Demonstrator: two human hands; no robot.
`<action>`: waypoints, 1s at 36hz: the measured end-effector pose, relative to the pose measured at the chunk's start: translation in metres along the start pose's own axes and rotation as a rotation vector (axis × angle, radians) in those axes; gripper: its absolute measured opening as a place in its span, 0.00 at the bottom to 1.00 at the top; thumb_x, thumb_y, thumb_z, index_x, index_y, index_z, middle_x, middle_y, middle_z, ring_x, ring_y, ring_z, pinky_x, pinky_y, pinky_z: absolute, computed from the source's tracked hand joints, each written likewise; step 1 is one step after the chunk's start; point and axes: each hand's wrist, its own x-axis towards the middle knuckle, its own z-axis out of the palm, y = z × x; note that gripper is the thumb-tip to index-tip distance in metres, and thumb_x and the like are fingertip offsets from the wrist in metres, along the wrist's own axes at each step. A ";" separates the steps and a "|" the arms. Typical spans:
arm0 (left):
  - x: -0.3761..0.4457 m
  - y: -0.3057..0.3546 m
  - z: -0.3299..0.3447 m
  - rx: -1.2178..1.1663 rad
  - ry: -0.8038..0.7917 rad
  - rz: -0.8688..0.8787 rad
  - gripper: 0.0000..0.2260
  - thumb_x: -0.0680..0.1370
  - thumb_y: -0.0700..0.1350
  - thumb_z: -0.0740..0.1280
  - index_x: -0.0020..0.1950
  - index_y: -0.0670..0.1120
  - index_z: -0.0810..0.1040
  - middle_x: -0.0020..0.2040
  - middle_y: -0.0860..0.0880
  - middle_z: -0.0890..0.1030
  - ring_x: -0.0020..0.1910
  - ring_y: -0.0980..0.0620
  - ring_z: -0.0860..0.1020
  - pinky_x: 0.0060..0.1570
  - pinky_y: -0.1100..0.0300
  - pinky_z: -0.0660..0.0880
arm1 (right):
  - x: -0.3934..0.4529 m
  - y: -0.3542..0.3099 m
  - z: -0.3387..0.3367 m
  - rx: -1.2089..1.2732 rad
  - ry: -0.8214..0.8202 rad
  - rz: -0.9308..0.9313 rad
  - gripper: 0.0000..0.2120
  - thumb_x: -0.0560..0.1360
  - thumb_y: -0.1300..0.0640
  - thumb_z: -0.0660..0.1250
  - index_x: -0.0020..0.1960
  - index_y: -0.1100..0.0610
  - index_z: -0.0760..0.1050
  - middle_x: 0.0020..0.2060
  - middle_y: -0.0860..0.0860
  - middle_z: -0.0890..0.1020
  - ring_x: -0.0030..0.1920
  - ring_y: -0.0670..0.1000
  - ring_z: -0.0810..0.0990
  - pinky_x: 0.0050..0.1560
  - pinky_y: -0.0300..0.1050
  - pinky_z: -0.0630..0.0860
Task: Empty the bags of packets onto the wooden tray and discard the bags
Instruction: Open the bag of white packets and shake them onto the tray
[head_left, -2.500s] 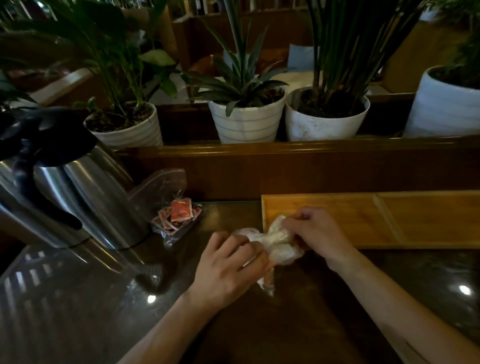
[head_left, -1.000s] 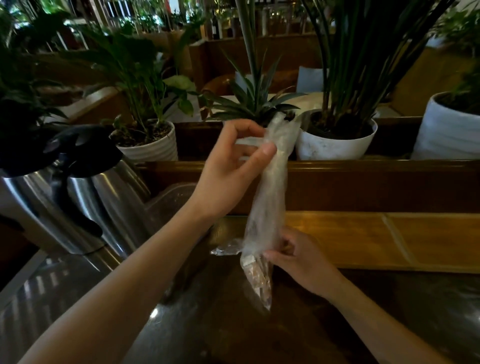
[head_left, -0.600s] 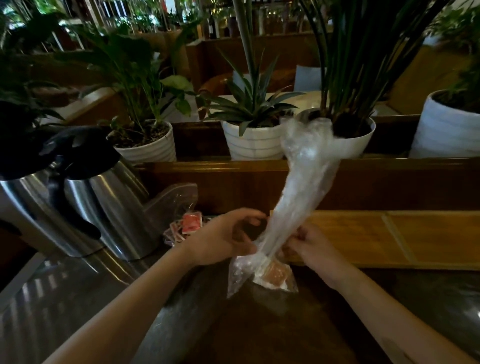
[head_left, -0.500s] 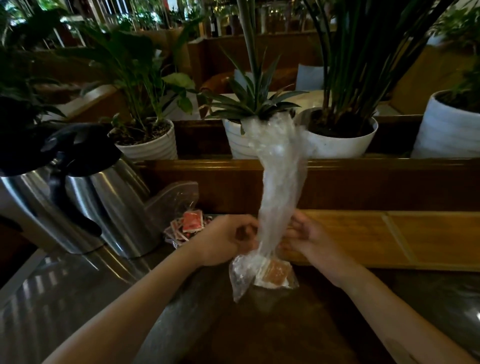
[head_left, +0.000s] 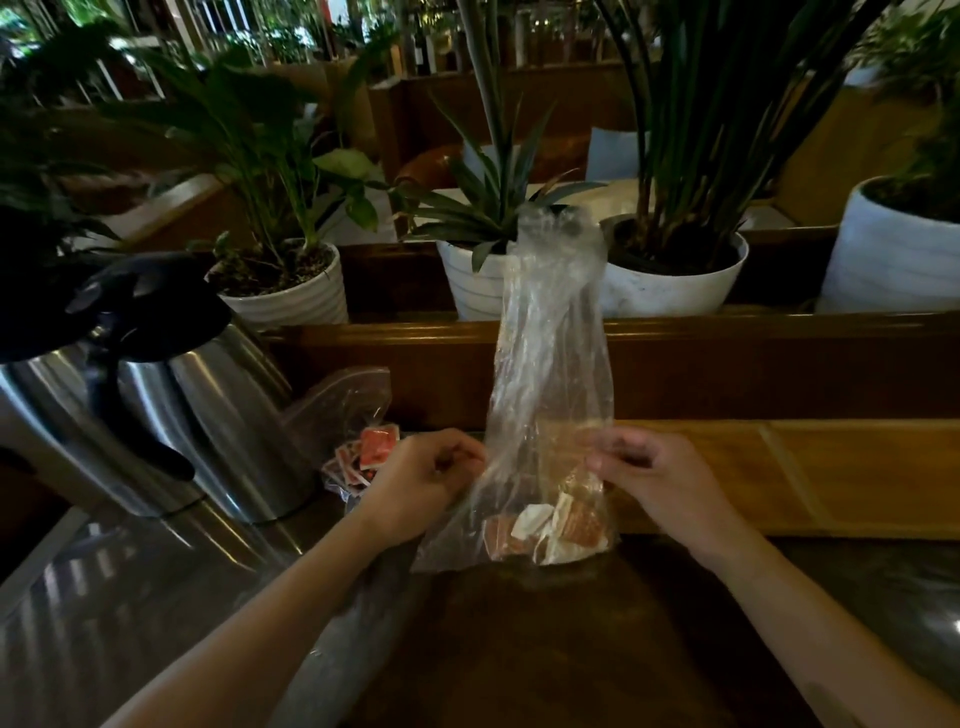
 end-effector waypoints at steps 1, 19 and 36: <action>-0.003 -0.004 -0.001 -0.029 0.013 -0.019 0.10 0.78 0.42 0.68 0.46 0.59 0.79 0.40 0.62 0.83 0.37 0.62 0.81 0.37 0.66 0.76 | 0.000 0.002 -0.003 -0.014 0.008 0.007 0.12 0.76 0.57 0.69 0.48 0.39 0.81 0.45 0.30 0.83 0.47 0.32 0.80 0.40 0.29 0.74; 0.040 0.047 -0.022 -0.490 0.099 -0.024 0.18 0.69 0.60 0.73 0.57 0.59 0.77 0.49 0.54 0.82 0.47 0.52 0.83 0.43 0.60 0.80 | 0.024 -0.030 -0.011 0.121 0.026 -0.153 0.13 0.67 0.41 0.75 0.49 0.43 0.78 0.44 0.44 0.85 0.46 0.44 0.84 0.40 0.36 0.79; 0.046 0.026 -0.049 -0.308 0.360 0.111 0.12 0.77 0.37 0.68 0.51 0.54 0.80 0.44 0.54 0.86 0.44 0.56 0.84 0.45 0.62 0.81 | 0.036 -0.047 -0.062 0.047 0.187 -0.108 0.03 0.72 0.56 0.73 0.43 0.50 0.85 0.38 0.46 0.87 0.37 0.44 0.85 0.31 0.34 0.78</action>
